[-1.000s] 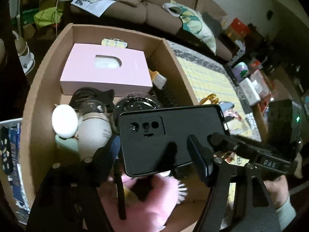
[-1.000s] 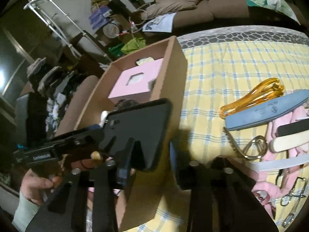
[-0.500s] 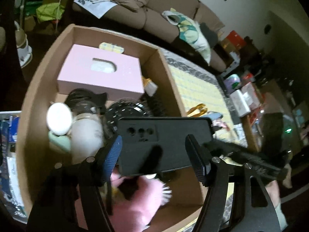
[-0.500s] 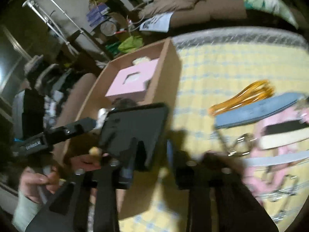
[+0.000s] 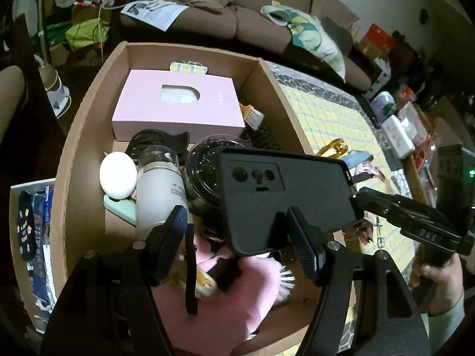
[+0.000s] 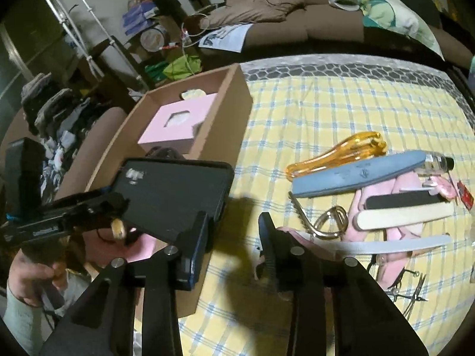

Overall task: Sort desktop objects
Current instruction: 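Lower the phone case into the box and open the right gripper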

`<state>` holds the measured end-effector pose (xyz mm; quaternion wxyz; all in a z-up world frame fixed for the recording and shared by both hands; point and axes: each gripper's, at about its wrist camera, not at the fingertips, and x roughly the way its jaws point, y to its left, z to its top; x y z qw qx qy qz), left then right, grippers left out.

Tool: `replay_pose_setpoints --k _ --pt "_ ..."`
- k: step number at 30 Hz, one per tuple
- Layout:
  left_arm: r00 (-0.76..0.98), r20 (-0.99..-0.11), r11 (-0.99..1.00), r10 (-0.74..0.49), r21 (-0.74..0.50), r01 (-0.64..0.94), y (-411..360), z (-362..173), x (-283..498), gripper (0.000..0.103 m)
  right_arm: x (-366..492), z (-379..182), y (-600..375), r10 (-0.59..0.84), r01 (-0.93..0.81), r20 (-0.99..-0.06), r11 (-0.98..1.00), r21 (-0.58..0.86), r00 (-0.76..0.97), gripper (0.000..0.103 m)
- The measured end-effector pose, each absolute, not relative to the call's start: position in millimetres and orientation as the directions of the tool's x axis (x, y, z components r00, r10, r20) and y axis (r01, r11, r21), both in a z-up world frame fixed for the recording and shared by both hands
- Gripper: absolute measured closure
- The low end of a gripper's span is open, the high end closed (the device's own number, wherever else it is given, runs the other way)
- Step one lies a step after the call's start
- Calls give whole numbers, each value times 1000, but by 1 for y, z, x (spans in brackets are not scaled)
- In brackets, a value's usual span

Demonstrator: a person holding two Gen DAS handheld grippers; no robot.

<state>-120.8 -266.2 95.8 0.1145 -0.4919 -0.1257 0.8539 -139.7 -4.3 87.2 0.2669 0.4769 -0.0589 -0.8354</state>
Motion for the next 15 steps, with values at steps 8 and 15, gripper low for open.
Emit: replay_pose_setpoints --k 8,15 --pt "-482 -805 -934 347 -345 -95 -265 95 -122 37 -146 75 -4 -560 363 -742 -822 440 -369 68" --pt "-472 -801 -929 368 -336 -155 -252 103 -123 65 -150 75 -5 -597 361 -720 -797 484 -353 79"
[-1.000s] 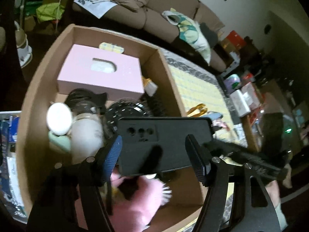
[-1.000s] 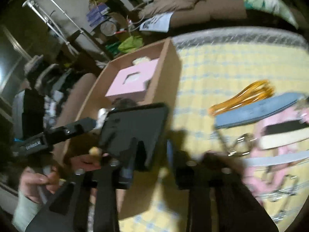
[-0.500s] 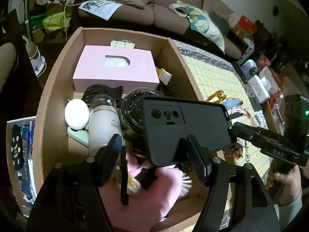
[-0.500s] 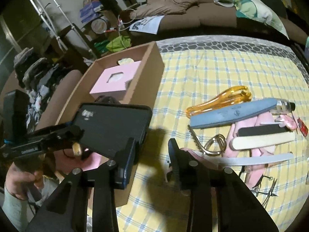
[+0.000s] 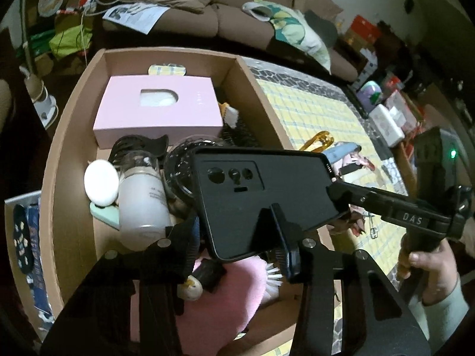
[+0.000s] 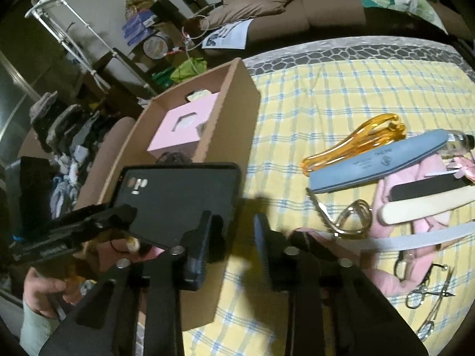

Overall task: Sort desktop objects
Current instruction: 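Lower the phone case into the box and open the right gripper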

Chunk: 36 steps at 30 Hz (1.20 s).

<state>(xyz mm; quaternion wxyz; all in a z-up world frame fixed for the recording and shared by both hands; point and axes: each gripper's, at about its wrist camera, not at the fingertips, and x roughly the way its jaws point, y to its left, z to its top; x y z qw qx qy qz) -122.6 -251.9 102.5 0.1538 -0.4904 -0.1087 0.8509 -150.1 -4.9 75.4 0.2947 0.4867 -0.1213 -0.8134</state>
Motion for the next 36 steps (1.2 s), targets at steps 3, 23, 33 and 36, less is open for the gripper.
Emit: replay_pose_setpoints --k 3,23,33,36 --pt "-483 -795 -929 367 -338 -149 -253 108 -124 68 -151 78 -10 -591 370 -728 -800 473 -348 81" --pt "-521 -832 -976 192 -217 -13 -339 121 -256 65 -275 108 -139 -503 477 -785 -823 308 -360 81" --pt "-574 -817 -997 44 -71 24 -342 118 -268 27 -291 87 -158 -390 493 -829 -855 164 -401 74" --pt "-591 -803 -993 77 -112 23 -346 126 -256 21 -282 98 -138 -435 482 -806 -849 218 -401 66"
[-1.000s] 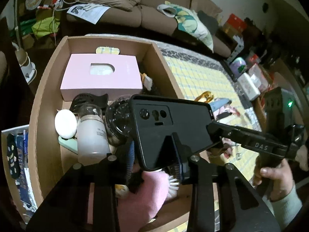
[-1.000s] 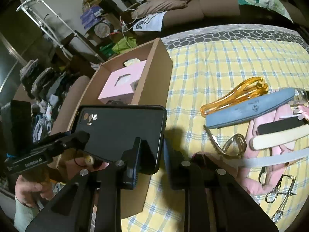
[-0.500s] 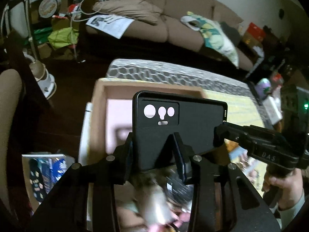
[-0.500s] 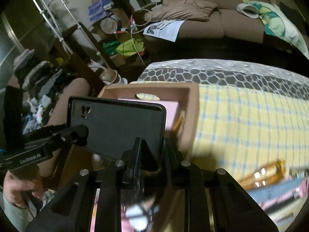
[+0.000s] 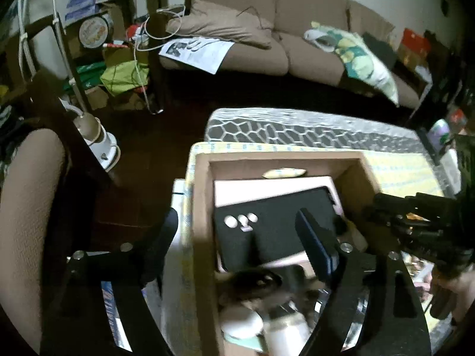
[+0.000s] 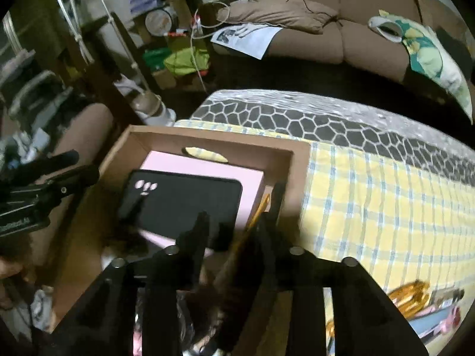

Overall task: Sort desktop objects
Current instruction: 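Lower the phone case into the box and open the right gripper, then withdraw the right gripper from the box back over the bed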

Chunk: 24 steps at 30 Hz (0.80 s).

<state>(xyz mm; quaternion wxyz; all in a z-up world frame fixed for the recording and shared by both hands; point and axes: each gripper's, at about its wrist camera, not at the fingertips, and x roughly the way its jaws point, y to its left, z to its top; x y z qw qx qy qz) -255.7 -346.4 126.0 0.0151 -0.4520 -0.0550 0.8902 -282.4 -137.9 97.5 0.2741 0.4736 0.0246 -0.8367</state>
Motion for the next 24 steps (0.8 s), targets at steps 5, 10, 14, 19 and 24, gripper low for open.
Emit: replay_pose_setpoints --k 5,10,14,19,24 --pt "-607 -777 -982 167 -186 -33 -325 136 -209 10 -255 129 -89 -476 478 -770 -840 256 -425 45" --pt "-610 -747 -964 264 -229 -137 -269 148 -155 3 -212 154 -8 -471 437 -751 -858 269 -462 26" --pt "-599 -733 -947 322 -241 -214 -217 154 -122 2 -176 158 52 -426 386 -757 -889 247 -497 23" --pt "-542 -742 -917 395 -278 -287 -154 147 -103 2 -136 150 116 -400 318 -756 -911 264 -518 22" --pt "-507 -755 -906 416 -301 -296 -106 130 -104 2 -114 132 162 -408 252 -739 -913 321 -536 22"
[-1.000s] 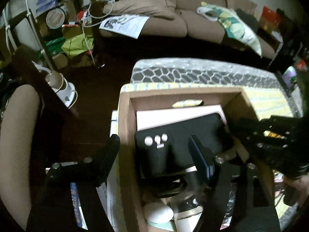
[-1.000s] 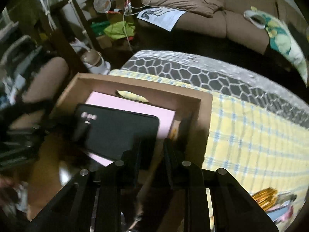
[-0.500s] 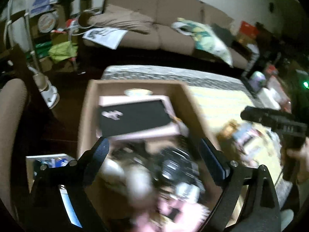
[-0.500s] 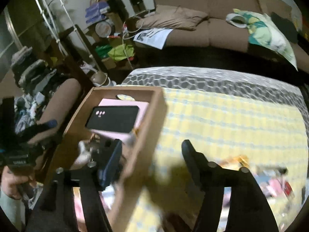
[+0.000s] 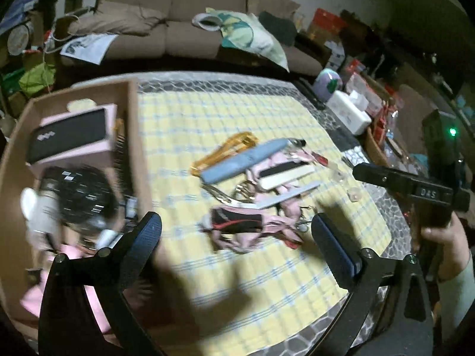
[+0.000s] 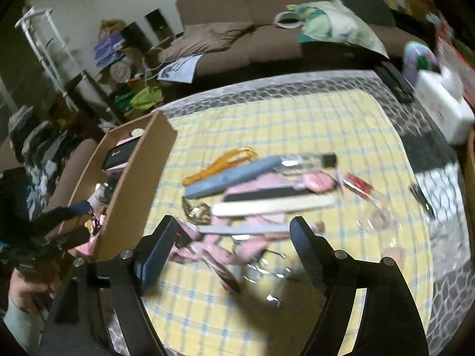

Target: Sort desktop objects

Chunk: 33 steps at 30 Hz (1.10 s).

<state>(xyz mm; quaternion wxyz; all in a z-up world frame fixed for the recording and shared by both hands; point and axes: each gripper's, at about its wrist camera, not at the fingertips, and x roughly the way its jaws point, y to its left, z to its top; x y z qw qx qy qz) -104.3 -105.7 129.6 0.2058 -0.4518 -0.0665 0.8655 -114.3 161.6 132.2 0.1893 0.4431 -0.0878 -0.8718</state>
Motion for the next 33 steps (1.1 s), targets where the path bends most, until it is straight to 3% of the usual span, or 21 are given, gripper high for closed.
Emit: replay_pose_setpoints --k 10,17,22,30,33 --pt "-446 -757 -878 478 -396 -268 -41 86 -139 2 -135 85 226 -465 136 -688 -868 477 -557 22" --pt "-440 -771 -887 460 -377 -267 -18 66 -175 4 -182 52 255 -492 100 -685 -844 528 -537 23" --pt "-422 -771 -877 477 -389 -282 -7 57 -187 8 -204 34 260 -518 122 -685 -833 540 -512 38" --pt "-399 -772 -868 495 -415 -273 1 41 -202 8 -211 13 253 -540 183 -688 -832 524 -485 44" --pt "-395 -770 -865 501 -427 -264 1 37 -204 14 -212 13 249 -567 203 -682 -817 540 -462 49"
